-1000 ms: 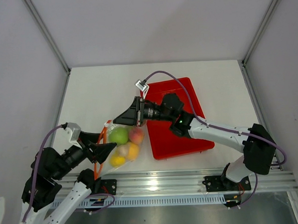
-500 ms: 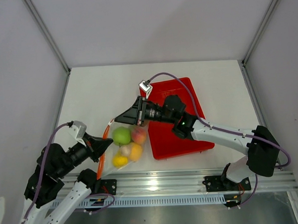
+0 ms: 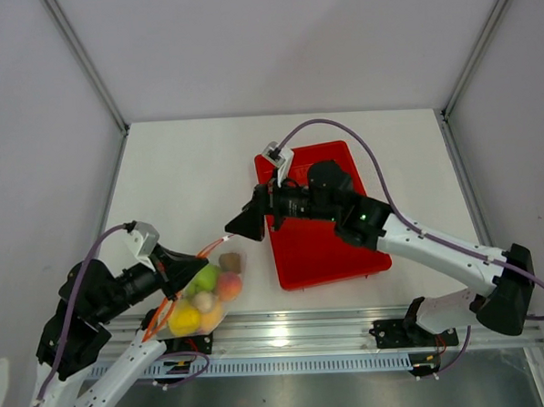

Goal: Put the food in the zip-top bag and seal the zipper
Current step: Zip the zipper food storage bag at the center of the board.

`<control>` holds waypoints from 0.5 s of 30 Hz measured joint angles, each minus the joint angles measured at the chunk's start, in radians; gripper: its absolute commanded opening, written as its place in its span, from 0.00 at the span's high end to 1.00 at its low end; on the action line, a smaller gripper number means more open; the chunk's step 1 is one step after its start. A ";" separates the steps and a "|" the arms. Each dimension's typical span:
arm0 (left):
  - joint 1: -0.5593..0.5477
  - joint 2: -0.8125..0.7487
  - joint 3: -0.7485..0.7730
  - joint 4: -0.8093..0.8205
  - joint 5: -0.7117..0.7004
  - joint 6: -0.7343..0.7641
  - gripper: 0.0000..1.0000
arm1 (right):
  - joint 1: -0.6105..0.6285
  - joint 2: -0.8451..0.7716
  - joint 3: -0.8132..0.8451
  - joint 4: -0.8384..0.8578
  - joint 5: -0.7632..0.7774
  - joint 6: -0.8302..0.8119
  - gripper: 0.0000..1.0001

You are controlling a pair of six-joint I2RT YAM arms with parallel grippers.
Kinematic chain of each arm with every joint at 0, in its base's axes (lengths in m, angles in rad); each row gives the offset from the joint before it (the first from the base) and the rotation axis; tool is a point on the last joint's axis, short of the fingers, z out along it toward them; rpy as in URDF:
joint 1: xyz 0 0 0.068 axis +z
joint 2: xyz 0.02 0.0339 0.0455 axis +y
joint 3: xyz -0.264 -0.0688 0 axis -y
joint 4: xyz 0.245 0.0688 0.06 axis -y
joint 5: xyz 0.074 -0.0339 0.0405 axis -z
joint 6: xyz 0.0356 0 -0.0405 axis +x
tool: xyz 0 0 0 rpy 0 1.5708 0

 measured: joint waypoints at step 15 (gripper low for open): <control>0.000 0.076 0.024 -0.038 0.156 0.014 0.99 | -0.050 -0.123 -0.033 -0.203 -0.358 -0.536 0.46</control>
